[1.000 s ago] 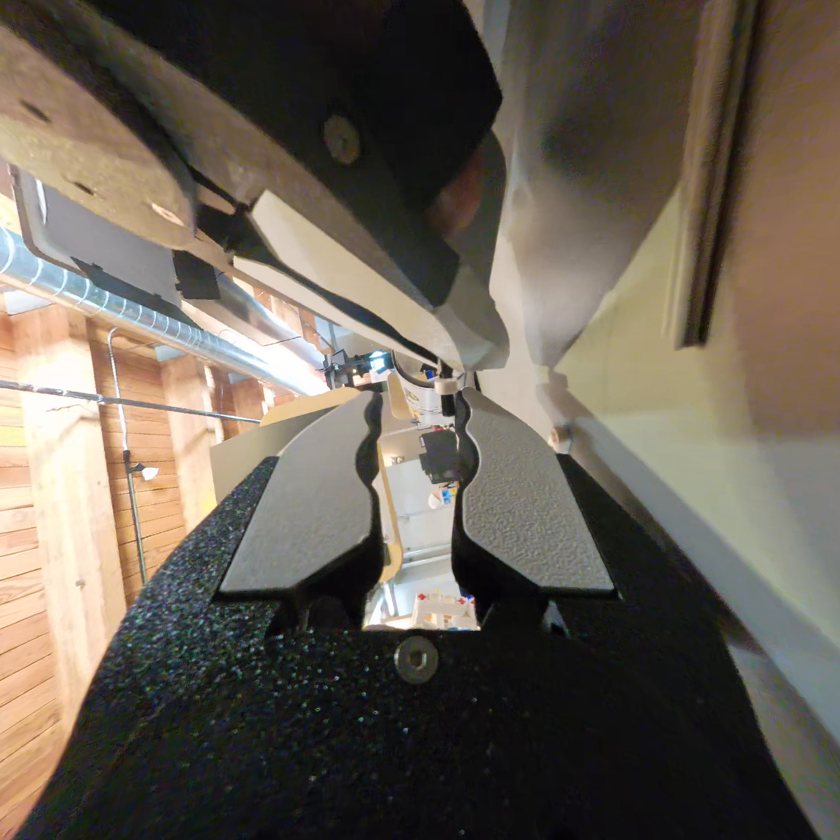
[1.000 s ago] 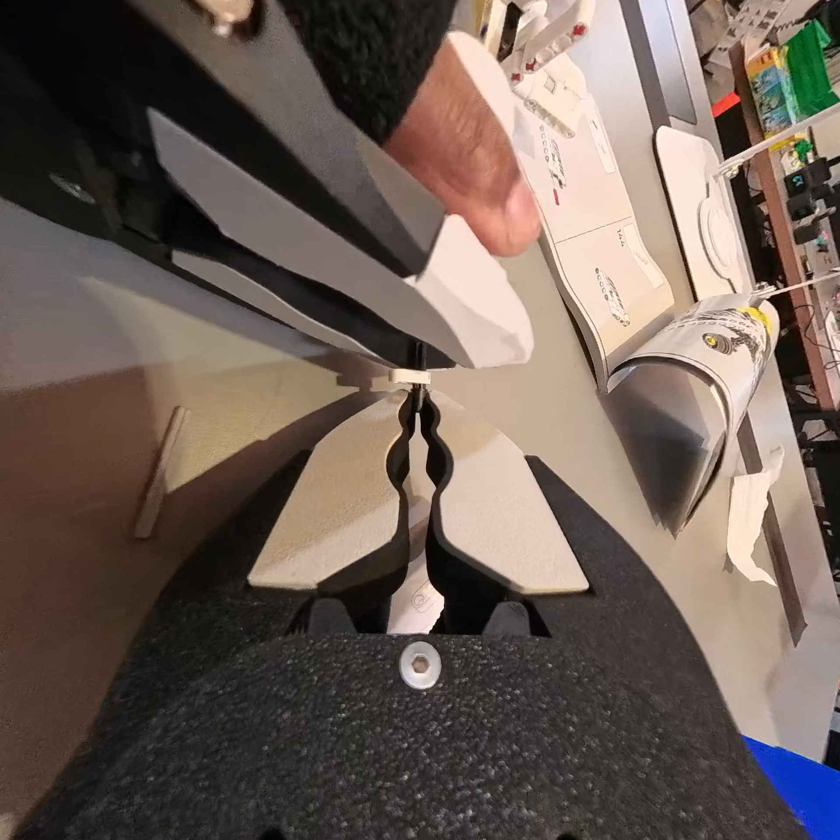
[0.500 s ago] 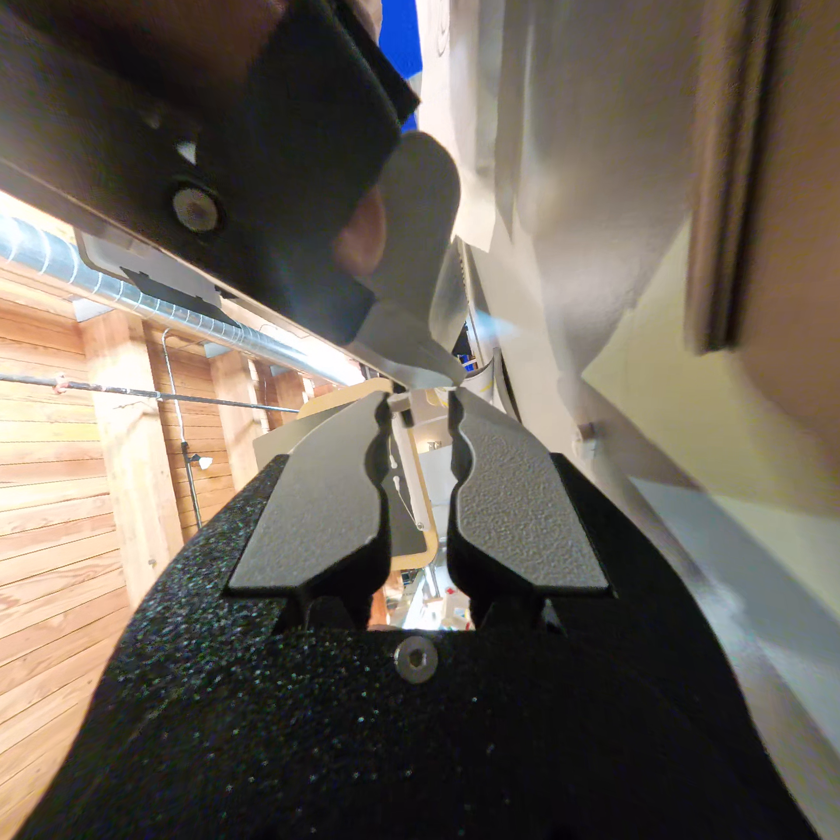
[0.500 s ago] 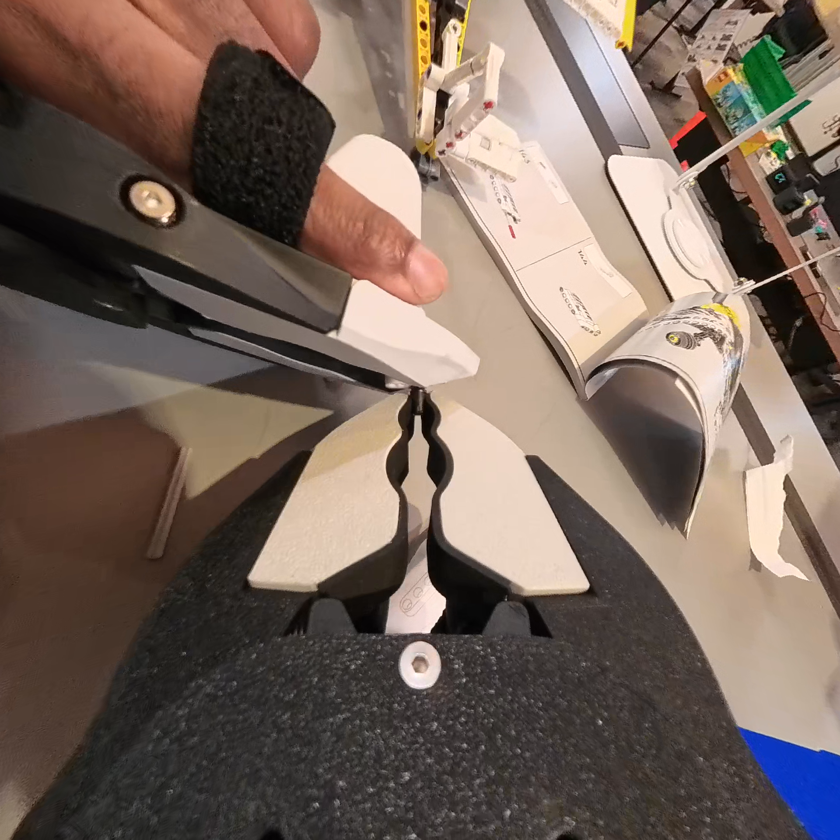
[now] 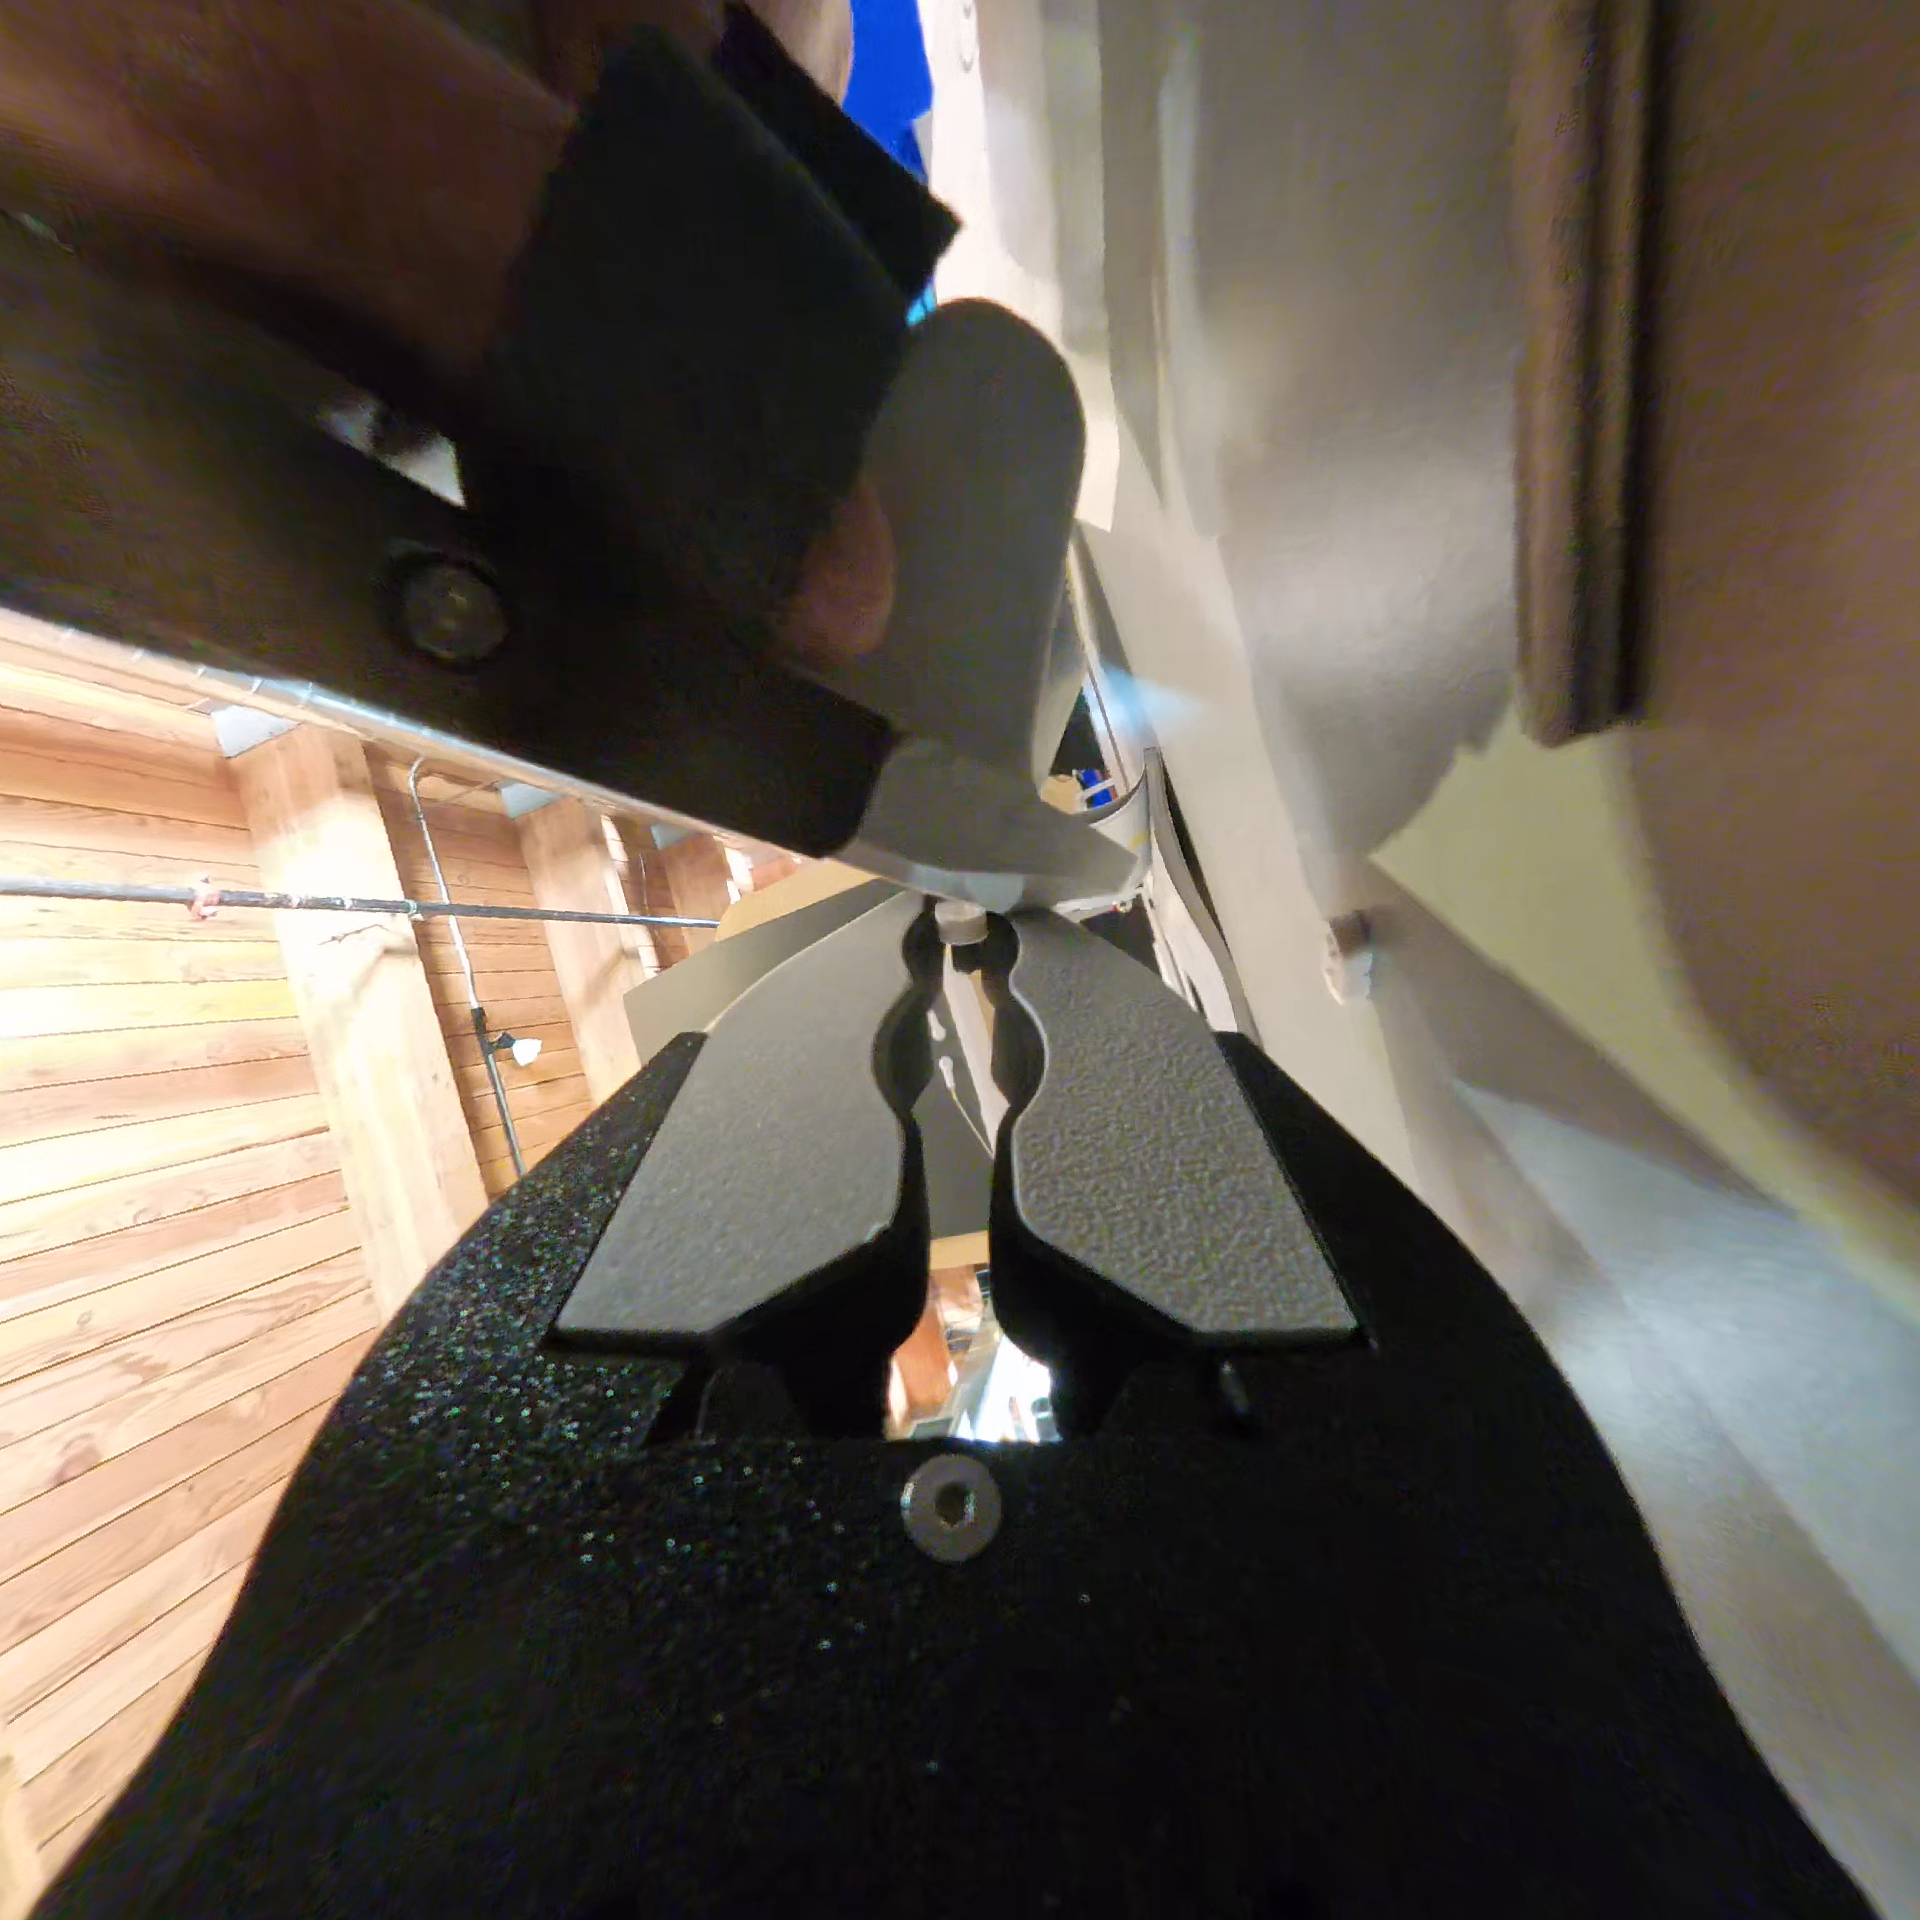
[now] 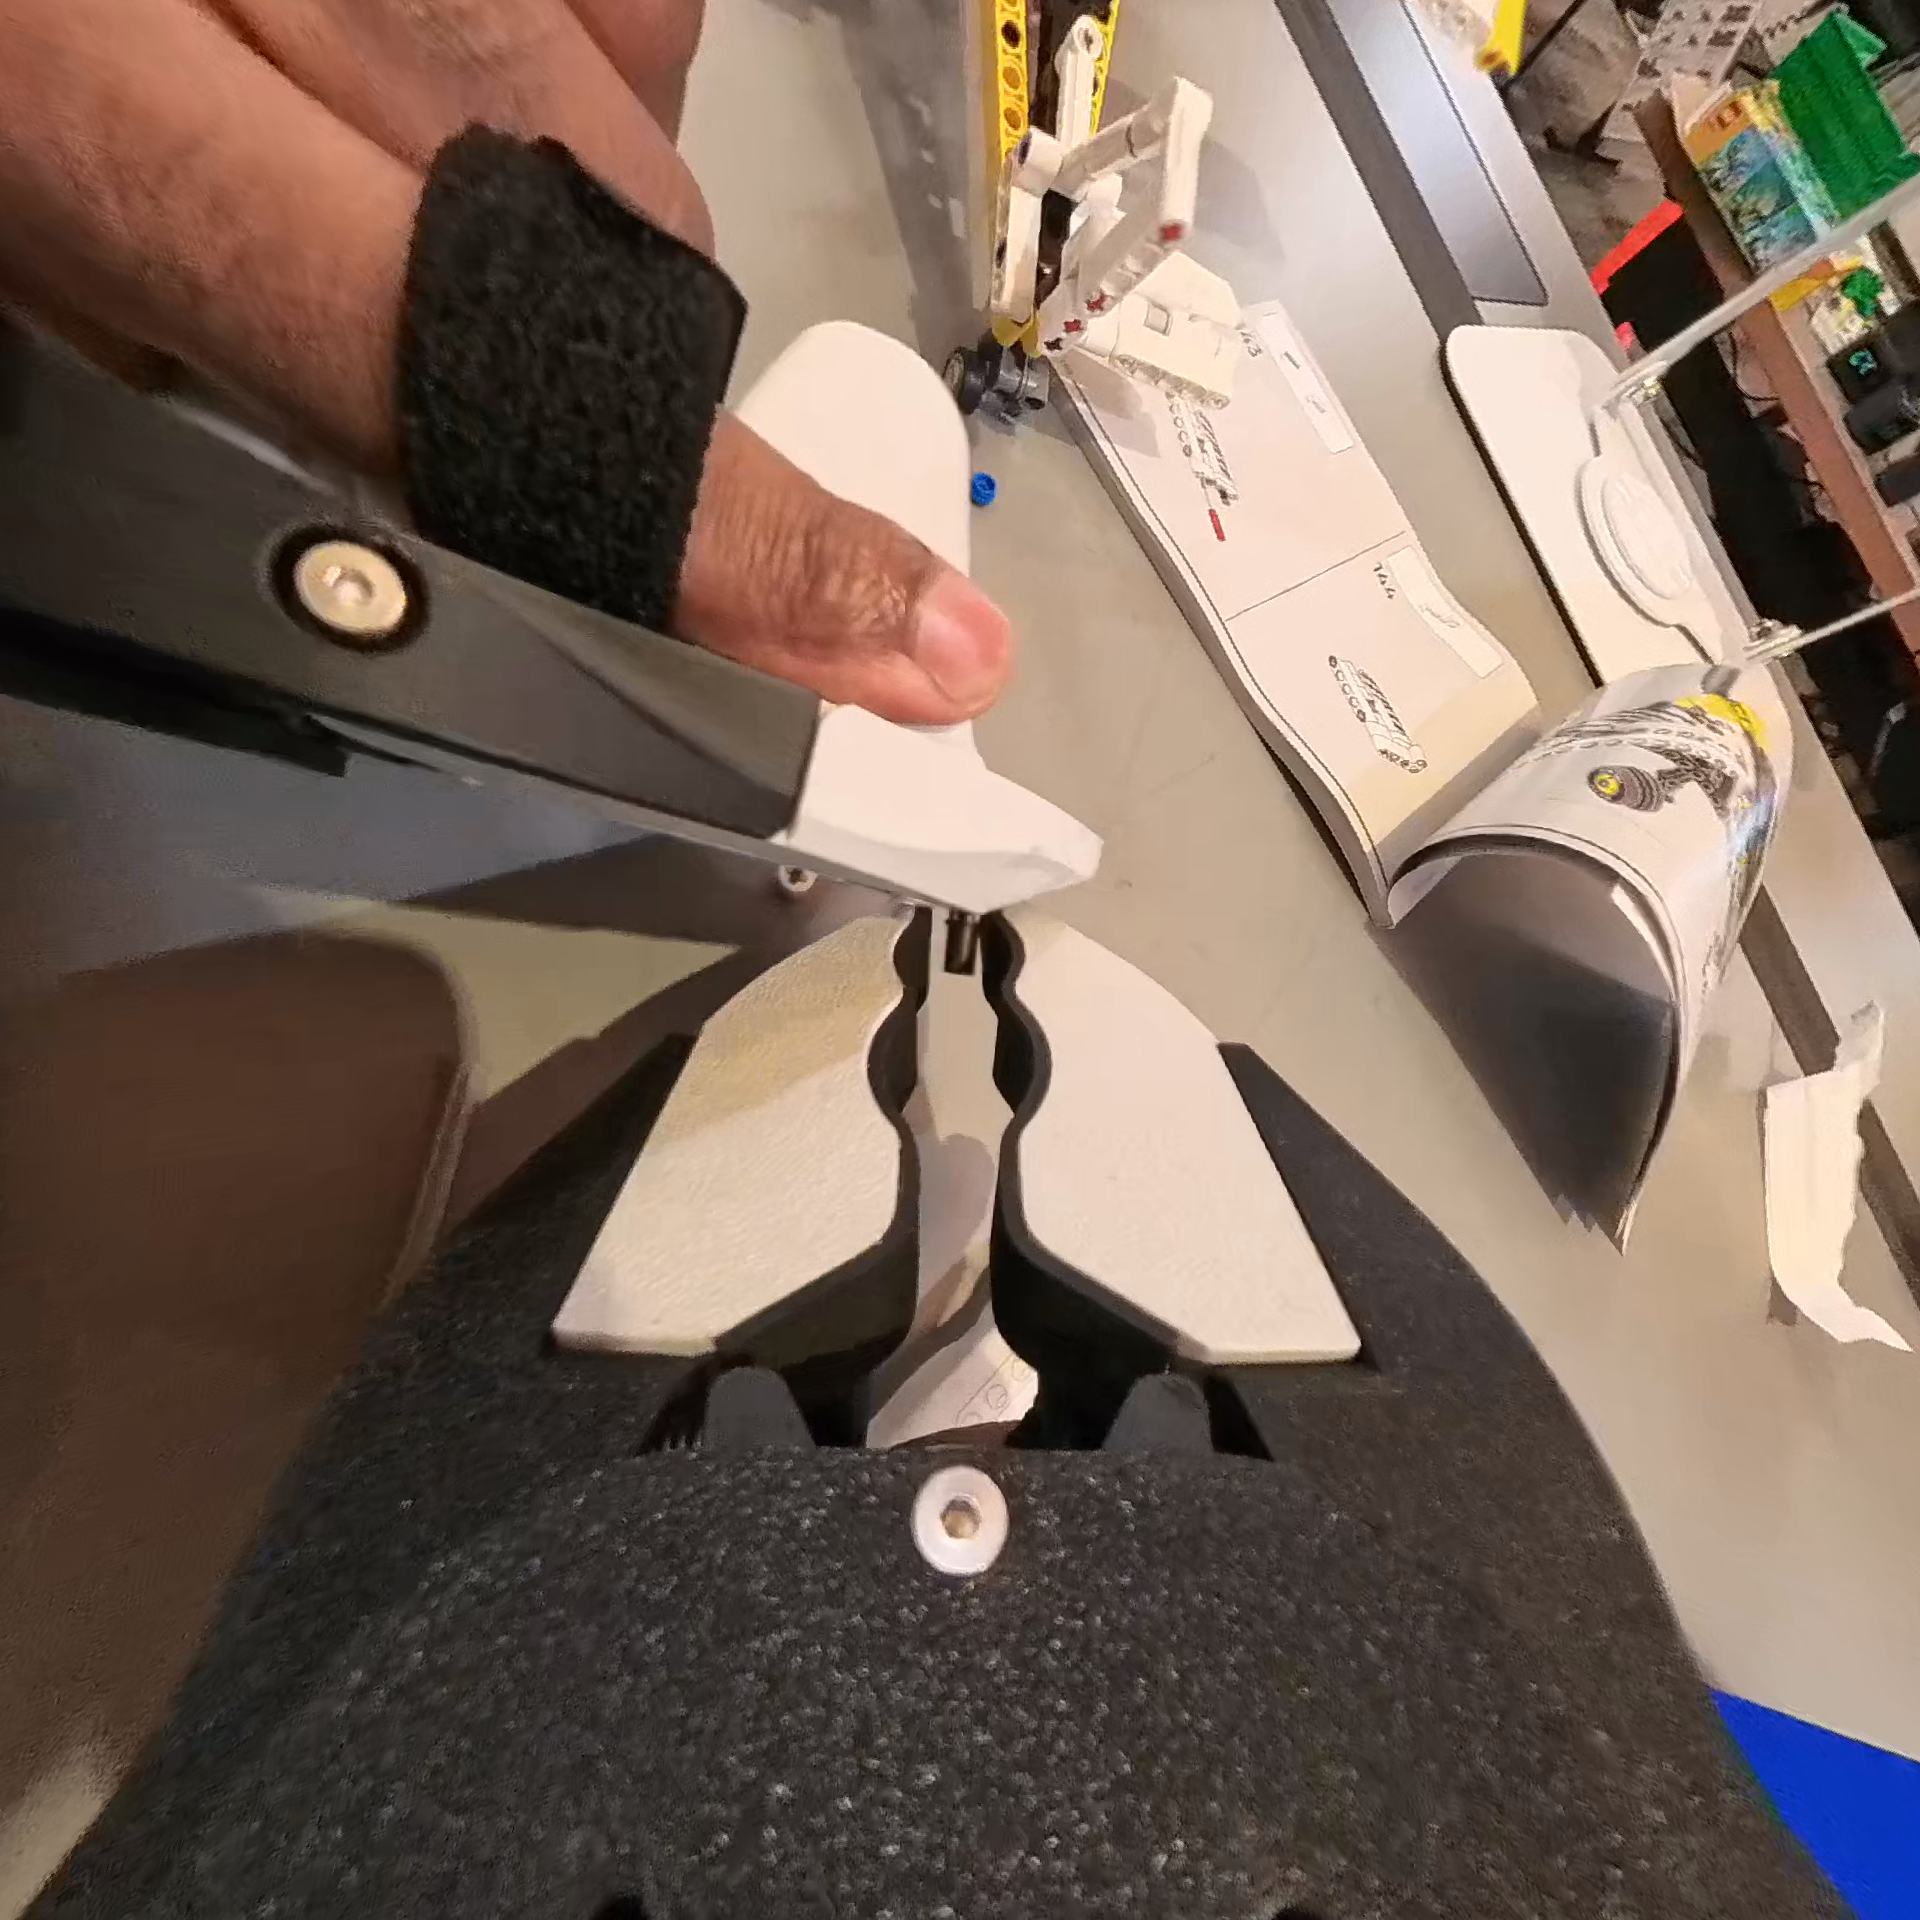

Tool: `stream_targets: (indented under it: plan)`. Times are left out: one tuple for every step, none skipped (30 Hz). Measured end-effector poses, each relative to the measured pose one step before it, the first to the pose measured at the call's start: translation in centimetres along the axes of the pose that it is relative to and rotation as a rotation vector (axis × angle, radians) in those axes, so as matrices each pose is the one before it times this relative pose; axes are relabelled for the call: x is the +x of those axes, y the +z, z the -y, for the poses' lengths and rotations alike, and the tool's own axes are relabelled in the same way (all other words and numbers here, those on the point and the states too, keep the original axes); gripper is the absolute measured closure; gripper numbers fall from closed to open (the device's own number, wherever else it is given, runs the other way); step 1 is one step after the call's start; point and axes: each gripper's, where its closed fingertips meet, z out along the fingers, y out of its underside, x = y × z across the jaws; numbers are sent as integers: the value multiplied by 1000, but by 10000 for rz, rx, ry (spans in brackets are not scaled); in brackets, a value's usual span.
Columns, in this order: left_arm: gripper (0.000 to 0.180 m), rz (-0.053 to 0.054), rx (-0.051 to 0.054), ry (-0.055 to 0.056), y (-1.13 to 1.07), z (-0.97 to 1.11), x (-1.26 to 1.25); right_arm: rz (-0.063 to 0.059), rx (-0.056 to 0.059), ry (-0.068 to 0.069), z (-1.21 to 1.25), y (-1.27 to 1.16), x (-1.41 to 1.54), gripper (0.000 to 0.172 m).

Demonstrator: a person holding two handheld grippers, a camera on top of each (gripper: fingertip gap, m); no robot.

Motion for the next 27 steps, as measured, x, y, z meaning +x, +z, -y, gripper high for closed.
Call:
stream_targets:
  plan:
    - [173, 23, -45, 13, 4, -52, 33, -118, -104, -181, -62, 26, 87, 164]
    - [173, -73, 60, -19, -34, 31, 127, -45, -76, -225, -116, 29, 31, 167]
    - [173, -36, 82, -130, -35, 60, 40, -11, 35, -255, -32, -28, -20, 167]
    - [173, 9, 59, -113, -38, 48, -69, -84, 30, -248, -52, -116, 12, 168]
    - [173, 8, 135, -136, -62, 103, -35, -90, -24, -277, -65, -128, -22, 168]
    - [173, -40, 188, -188, -64, 112, 22, -76, -25, -234, -78, -105, -39, 168]
    - [173, 5, 154, -182, -53, 78, -1, -77, 9, -219, -51, -87, -29, 169]
    - [173, 24, 97, -112, -63, 63, -34, -86, 6, -197, -25, -101, 3, 169]
    - [173, -30, 58, -203, -6, 49, -25, -156, 5, -219, -21, -88, 77, 169]
    - [173, -105, 42, -233, 41, 16, 12, -178, 5, -236, -60, -42, 95, 169]
    - [173, -170, 22, -244, 39, 30, 116, -116, -8, -195, -87, 6, 35, 169]
    - [173, -182, -23, -258, 53, 0, 155, -109, -23, -172, -88, 29, 43, 170]
    - [173, -50, -35, -68, 27, -34, 36, -158, -30, -219, -44, 9, 77, 170]
    - [173, 8, -23, 30, -6, -4, -6, -172, -37, -252, -10, -11, 55, 170]
    - [173, -35, 44, -35, -31, 11, 44, -150, -17, -228, 1, -10, 34, 170]
    - [173, 0, 57, -69, -41, -19, -8, -123, 28, -174, 44, -30, 37, 170]
    - [173, 4, -15, -15, -28, -12, -35, -52, 32, -84, 46, -25, 24, 170]
    - [173, 18, 4, 1, -27, -9, -29, 24, 56, 21, 38, -17, -10, 170]
    - [173, -41, 65, -70, -11, -29, 16, 64, 68, 81, 24, 3, -24, 170]
    - [173, -13, 1, -28, -5, -21, -11, 78, 47, 89, 23, -1, -27, 170]
    - [173, 17, 19, 33, -12, 6, 1, 97, 45, 90, 5, -5, -69, 170]
    - [173, -91, 77, -98, -22, 41, 103, 127, 56, 107, -10, -5, -117, 170]
    - [173, -23, 64, -53, -19, 26, 42, 109, 67, 72, -3, -12, -102, 170]
    - [173, -40, 46, -12, -37, 25, 33, 83, 54, 12, 5, -29, -91, 170]
    - [173, -77, 62, -106, -19, -5, 52, 36, -9, -32, -125, -42, -28, 170]
    - [174, -222, -689, 32, 139, -1351, 284, -124, -248, -111, -655, -70, 249, 172]
    - [174, -726, -1448, 9, 621, -3789, 1224, -256, -367, -98, -1231, -67, 577, 172]
